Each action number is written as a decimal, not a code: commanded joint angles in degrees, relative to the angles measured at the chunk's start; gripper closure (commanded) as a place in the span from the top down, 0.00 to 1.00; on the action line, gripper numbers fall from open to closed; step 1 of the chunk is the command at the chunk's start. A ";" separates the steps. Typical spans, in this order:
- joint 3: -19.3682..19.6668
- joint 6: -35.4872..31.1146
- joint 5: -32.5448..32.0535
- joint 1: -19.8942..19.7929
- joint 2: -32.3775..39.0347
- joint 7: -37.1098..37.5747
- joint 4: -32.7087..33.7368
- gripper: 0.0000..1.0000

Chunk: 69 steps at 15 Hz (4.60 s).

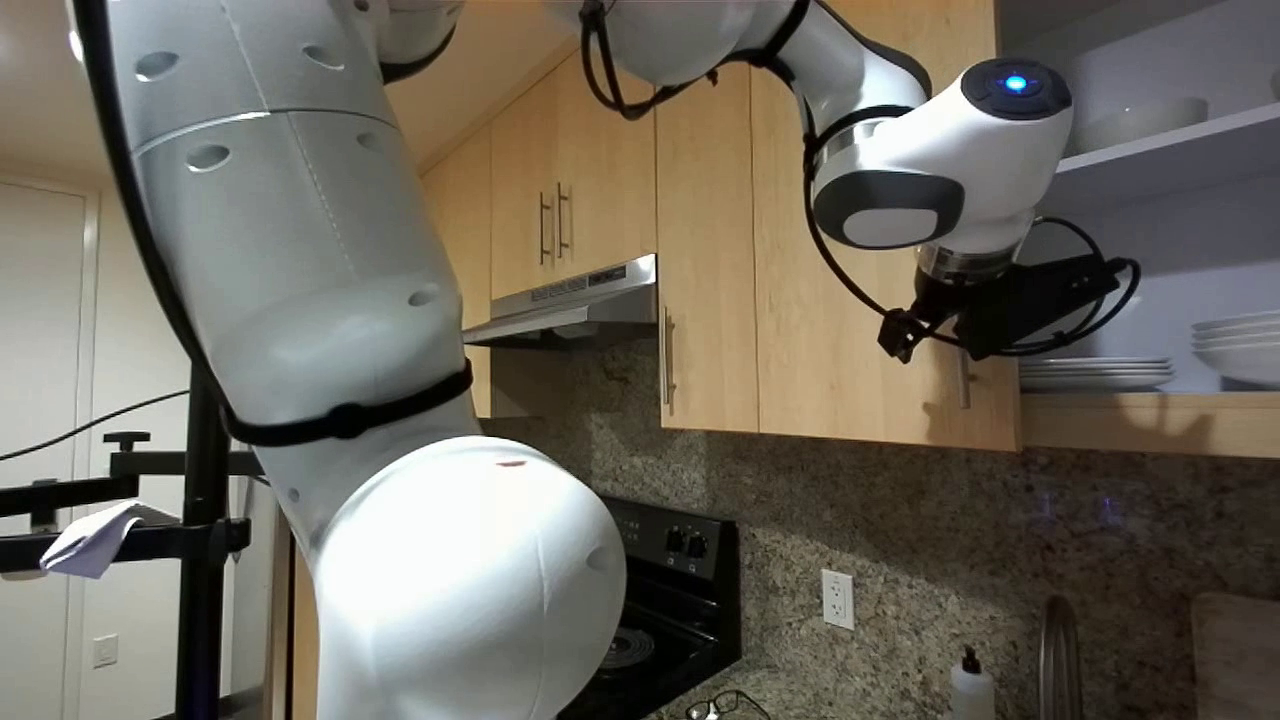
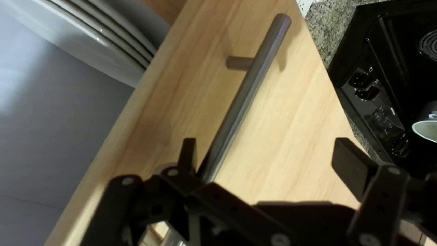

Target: Open both doors of the cabinet above the sink

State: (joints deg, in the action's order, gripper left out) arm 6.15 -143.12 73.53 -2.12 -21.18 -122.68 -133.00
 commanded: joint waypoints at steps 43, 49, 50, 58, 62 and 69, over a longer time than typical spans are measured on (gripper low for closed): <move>-13.38 -19.26 26.97 2.21 -21.36 -0.47 -18.14 1.00; -14.45 -16.98 32.95 2.65 -22.38 -6.84 -18.78 1.00; -14.97 -17.39 33.42 2.78 -22.85 -7.38 -19.07 1.00; -20.24 -21.36 31.18 5.04 -29.29 -3.70 -23.79 1.00; -22.24 -22.56 30.97 6.49 -32.17 -2.38 -25.60 1.00; -24.42 -25.02 29.75 9.66 -34.07 1.72 -26.51 1.00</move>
State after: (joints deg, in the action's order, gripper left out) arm -15.72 -169.67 104.09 3.22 -54.88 -123.36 -160.24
